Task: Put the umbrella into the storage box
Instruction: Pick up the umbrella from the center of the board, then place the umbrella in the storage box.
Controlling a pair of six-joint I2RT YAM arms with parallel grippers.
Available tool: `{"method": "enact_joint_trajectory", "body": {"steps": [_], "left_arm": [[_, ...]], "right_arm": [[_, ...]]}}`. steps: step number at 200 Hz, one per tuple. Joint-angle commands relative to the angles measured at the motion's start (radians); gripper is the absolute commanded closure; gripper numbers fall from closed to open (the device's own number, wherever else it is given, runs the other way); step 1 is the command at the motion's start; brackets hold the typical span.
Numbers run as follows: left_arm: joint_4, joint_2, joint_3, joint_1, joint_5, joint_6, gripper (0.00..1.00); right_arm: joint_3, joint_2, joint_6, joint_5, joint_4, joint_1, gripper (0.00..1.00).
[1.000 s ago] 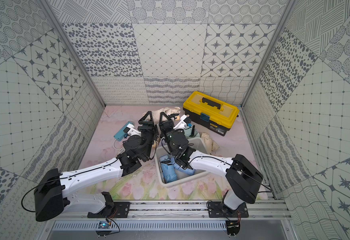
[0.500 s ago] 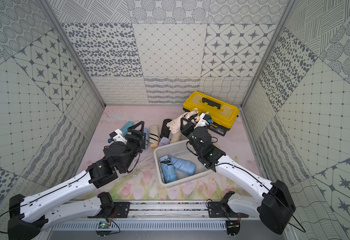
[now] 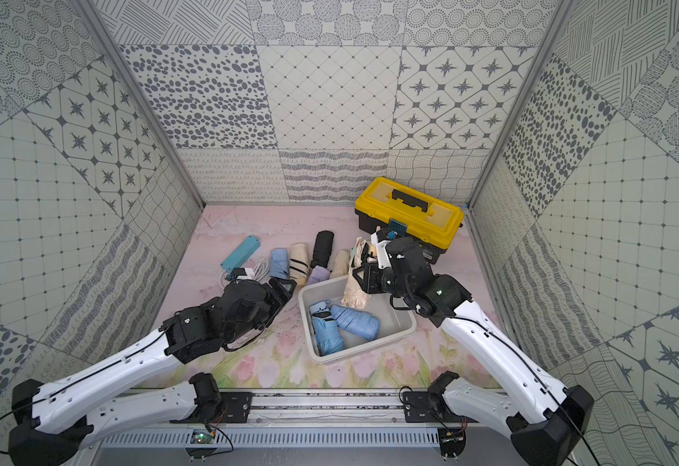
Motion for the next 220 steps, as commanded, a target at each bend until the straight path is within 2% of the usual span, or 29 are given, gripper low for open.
{"method": "enact_joint_trajectory", "body": {"steps": [1,46,69,106,161,220], "left_arm": [[-0.132,0.029,-0.003,0.008,0.216,0.131,0.21],[-0.006,0.07,-0.06,0.042,0.337,0.158,0.29],[0.03,0.088,-0.083,0.06,0.365,0.164,0.37],[0.079,0.118,-0.107,0.095,0.415,0.175,0.44],[0.139,0.159,-0.094,0.112,0.428,0.2,0.58],[0.159,0.201,-0.073,0.114,0.426,0.202,0.64]], "right_arm": [[0.09,0.045,-0.192,-0.086,-0.177,-0.005,0.75],[0.116,0.13,-0.23,-0.122,-0.223,-0.005,0.78],[0.113,0.167,-0.248,-0.139,-0.235,0.0,0.78],[0.094,0.232,-0.263,-0.13,-0.235,0.024,0.79],[0.056,0.334,-0.285,-0.102,-0.203,0.076,0.79],[-0.01,0.405,-0.243,-0.135,-0.117,0.104,0.79]]}}
